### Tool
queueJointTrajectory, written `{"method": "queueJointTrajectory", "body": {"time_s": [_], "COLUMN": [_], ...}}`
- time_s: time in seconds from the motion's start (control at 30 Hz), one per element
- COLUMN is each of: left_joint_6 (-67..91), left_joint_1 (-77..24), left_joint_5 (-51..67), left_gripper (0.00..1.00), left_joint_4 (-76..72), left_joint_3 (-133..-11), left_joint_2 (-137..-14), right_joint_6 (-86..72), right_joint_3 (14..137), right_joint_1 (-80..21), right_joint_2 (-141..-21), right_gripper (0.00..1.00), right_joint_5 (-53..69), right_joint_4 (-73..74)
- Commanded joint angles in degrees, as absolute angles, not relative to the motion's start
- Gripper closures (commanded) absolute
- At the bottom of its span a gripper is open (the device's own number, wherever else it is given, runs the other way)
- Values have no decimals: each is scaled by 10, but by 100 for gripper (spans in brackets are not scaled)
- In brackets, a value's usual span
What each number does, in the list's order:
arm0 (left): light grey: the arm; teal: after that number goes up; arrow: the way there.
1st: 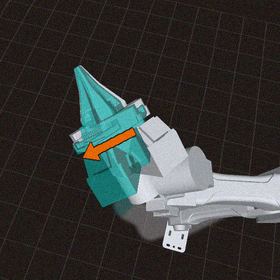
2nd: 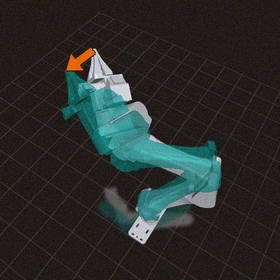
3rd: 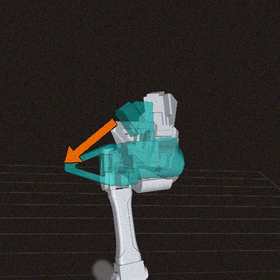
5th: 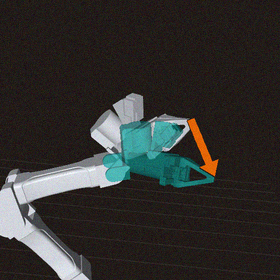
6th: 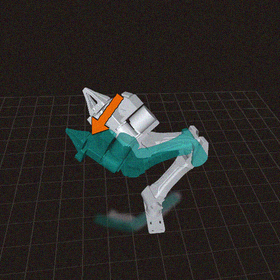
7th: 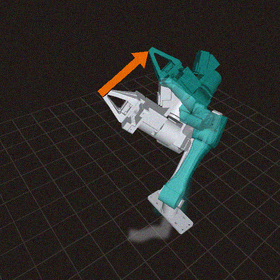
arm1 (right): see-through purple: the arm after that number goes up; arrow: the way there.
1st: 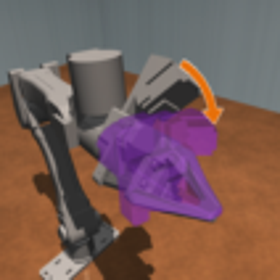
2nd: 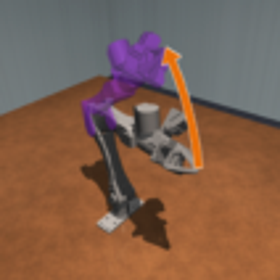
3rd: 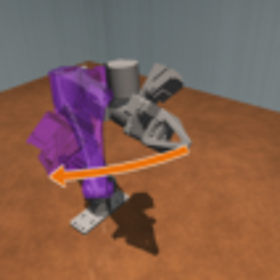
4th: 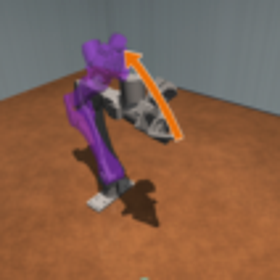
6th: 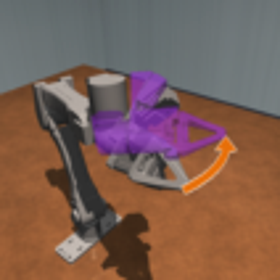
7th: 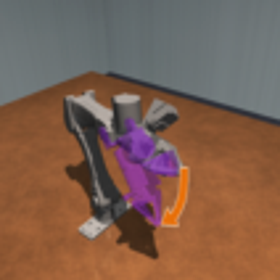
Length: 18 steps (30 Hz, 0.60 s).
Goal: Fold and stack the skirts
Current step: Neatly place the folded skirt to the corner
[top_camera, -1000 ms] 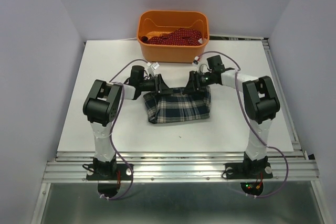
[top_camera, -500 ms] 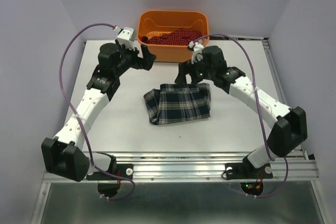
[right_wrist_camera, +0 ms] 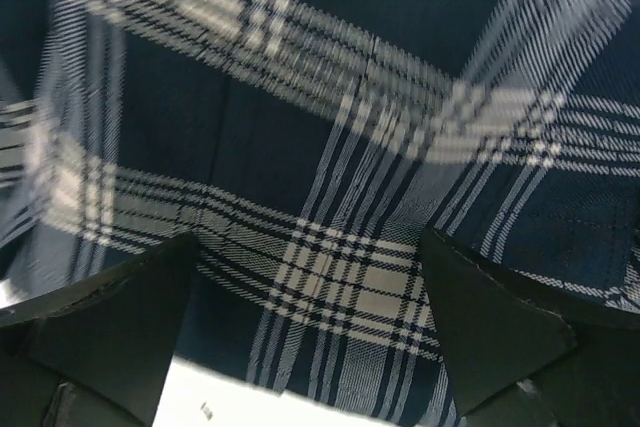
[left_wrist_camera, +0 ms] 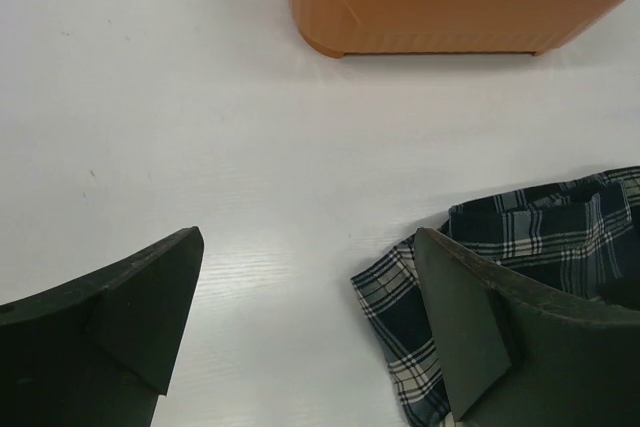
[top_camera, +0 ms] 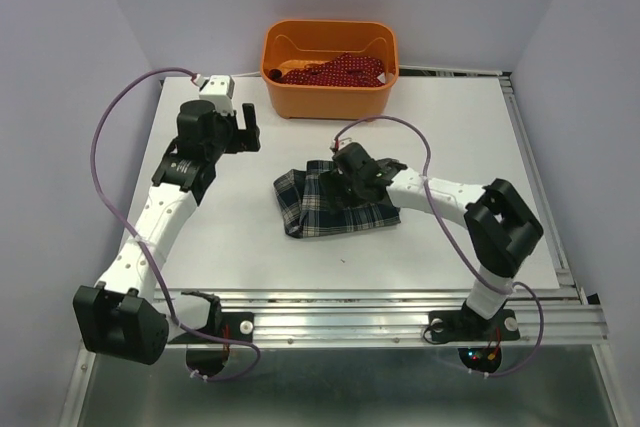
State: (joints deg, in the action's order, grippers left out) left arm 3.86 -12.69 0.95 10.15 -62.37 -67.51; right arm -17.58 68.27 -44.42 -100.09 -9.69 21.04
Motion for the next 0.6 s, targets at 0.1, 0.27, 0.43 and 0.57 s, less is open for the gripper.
{"method": "queueJointTrajectory", "body": {"time_s": [0.1,0.27,0.43,0.57], "left_joint_6": [26,17,4,4], "left_joint_1": [-124,-122,-121,-121], "left_joint_5": [-3,-3,17,53], "left_gripper": [1,2,2,1], "left_joint_4": [70,73,79,84], "left_joint_3": [-616,-619,-622,-629], "left_joint_2": [-661,-674,-679,-689], "right_joint_6": [-188,-153,-60,30], "right_joint_3": [672,646,573,558], "right_joint_1": [-433,-356,-227,-134], "right_joint_2": [-1064,-1071,-1001,-969], "right_gripper": [7,10,10,7], "right_joint_5": [-192,-163,-115,-78], "right_joint_4": [187,191,191,192]}}
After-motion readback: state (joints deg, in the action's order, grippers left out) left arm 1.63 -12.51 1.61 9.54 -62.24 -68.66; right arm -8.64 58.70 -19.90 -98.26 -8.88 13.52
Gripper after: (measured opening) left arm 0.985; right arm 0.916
